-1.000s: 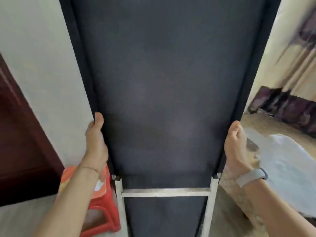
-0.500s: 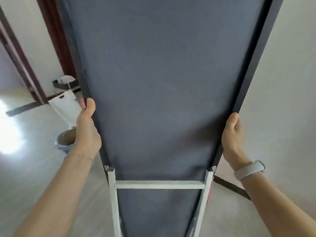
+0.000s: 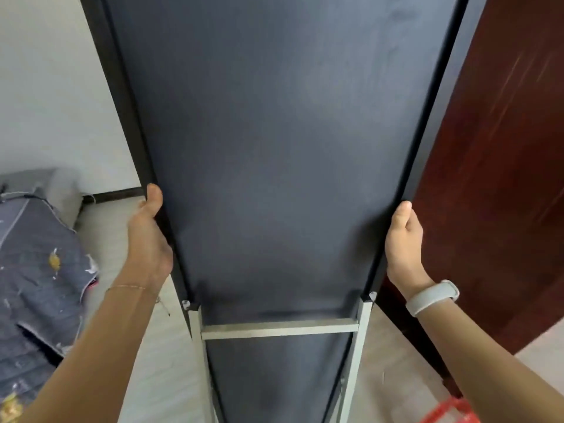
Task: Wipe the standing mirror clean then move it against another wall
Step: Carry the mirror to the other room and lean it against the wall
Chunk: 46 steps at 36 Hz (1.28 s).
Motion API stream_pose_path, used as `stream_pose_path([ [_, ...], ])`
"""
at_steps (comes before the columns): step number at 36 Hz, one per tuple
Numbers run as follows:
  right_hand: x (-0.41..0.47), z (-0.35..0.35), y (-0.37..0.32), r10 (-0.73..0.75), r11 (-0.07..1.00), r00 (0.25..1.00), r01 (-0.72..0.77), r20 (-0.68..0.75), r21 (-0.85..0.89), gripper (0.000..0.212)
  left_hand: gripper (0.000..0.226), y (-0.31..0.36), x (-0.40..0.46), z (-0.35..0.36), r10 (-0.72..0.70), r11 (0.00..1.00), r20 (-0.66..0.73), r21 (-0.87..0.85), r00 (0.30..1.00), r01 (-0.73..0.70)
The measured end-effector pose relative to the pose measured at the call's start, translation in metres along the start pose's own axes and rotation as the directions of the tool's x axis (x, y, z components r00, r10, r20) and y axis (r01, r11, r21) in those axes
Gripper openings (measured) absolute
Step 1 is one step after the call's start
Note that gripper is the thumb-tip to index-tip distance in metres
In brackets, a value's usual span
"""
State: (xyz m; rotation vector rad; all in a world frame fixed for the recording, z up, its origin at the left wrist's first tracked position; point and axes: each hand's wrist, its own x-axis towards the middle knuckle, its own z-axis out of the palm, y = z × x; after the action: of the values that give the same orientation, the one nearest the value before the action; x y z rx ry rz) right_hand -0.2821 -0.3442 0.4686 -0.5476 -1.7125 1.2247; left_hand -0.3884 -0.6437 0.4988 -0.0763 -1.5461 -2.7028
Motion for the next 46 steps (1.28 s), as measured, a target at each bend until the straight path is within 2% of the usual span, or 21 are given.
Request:
stream_pose_path([
  [2,0.016,0.042,0.002,-0.006,1.000,0.999,0.006,0.054,0.006,0.047,0.025,0.005,0.026,-0.010,0.031,0.999,-0.045,-0.015,0.999,-0.031],
  [6,0.040,0.122,0.006,-0.019,0.997,0.986,0.007,0.166,0.072,0.042,0.032,0.017,0.080,-0.035,0.088,0.995,-0.113,-0.034,0.990,-0.092],
  [10,0.057,0.202,0.007,-0.003,0.993,0.971,-0.026,0.240,0.117,0.048,0.040,0.025,0.135,-0.069,0.110,0.992,-0.176,-0.048,0.978,-0.120],
  [13,0.066,0.262,0.006,0.015,0.990,0.958,-0.055,0.286,0.131,0.037,0.027,0.032,0.178,-0.092,0.126,0.990,-0.217,-0.041,0.968,-0.138],
  [18,0.083,0.368,0.011,0.001,0.987,0.942,-0.054,0.337,0.150,0.055,0.026,0.044,0.262,-0.128,0.168,0.982,-0.197,-0.052,0.966,-0.181],
  [22,0.098,0.457,0.012,-0.013,0.991,0.948,-0.029,0.319,0.127,0.042,0.025,0.058,0.341,-0.154,0.159,0.985,-0.214,-0.036,0.964,-0.170],
  [25,0.108,0.521,0.015,0.011,0.987,0.939,-0.066,0.345,0.149,0.038,0.030,0.068,0.399,-0.172,0.134,0.989,-0.263,-0.027,0.955,-0.146],
  [28,0.118,0.574,0.015,0.020,0.985,0.931,-0.080,0.364,0.151,0.043,0.045,0.074,0.450,-0.185,0.163,0.985,-0.226,-0.016,0.960,-0.171],
  [30,0.125,0.610,0.018,0.008,0.988,0.934,-0.062,0.357,0.142,0.036,0.041,0.077,0.485,-0.193,0.171,0.984,-0.201,-0.025,0.965,-0.179],
  [32,0.135,0.646,0.021,0.020,0.988,0.936,-0.071,0.352,0.134,0.044,0.030,0.079,0.523,-0.205,0.172,0.984,-0.186,-0.023,0.967,-0.179],
  [35,0.151,0.702,0.026,0.010,0.985,0.934,-0.072,0.358,0.159,0.070,0.032,0.081,0.581,-0.223,0.167,0.985,-0.201,-0.012,0.965,-0.172],
  [38,0.166,0.755,0.030,-0.001,0.980,0.931,-0.071,0.365,0.185,0.060,0.028,0.082,0.634,-0.235,0.167,0.985,-0.208,0.000,0.964,-0.171],
  [46,0.214,0.936,0.042,-0.001,0.968,0.918,-0.098,0.396,0.230,0.054,0.031,0.101,0.799,-0.279,0.167,0.986,-0.247,0.020,0.954,-0.167],
])
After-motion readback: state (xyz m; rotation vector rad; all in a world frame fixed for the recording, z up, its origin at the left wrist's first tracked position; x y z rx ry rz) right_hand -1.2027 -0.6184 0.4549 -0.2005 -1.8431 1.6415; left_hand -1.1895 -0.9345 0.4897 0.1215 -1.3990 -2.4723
